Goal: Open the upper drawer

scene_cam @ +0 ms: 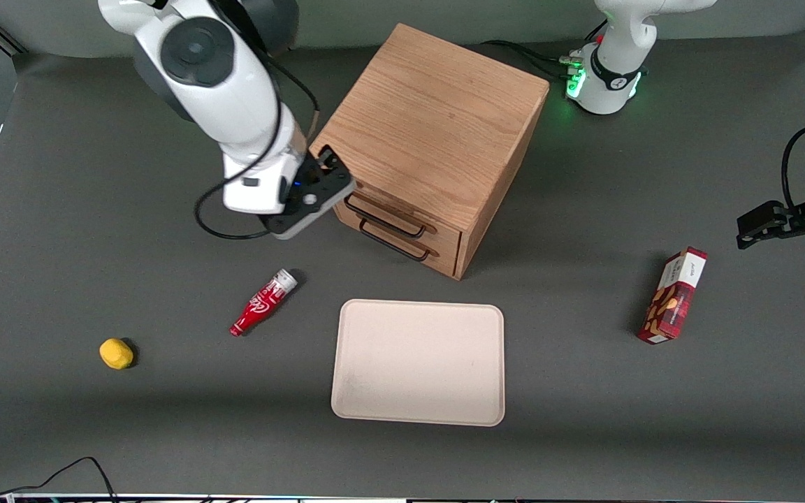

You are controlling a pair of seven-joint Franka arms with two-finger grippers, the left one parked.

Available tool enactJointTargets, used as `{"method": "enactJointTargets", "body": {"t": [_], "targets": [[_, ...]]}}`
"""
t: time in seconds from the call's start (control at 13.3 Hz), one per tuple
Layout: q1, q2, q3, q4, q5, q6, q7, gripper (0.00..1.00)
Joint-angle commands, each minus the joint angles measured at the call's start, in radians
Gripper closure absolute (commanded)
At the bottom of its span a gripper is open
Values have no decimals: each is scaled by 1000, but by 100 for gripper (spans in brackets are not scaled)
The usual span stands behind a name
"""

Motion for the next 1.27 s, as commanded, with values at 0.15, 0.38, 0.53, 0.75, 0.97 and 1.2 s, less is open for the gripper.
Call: {"method": "enactJointTargets", "body": {"t": [0.15,0.38,0.53,0.75,0.97,1.2], "targets": [[27,111,20,64,-35,61,-179,0],[30,154,20,50,-34,99,-187,0],[38,165,20,17,-32,123,-192,0],[36,174,20,-28,-34,179,-194,0],[38,194,20,-33,-35,191,-194,0],[38,212,15,-33,-38,200,-215,0]]}}
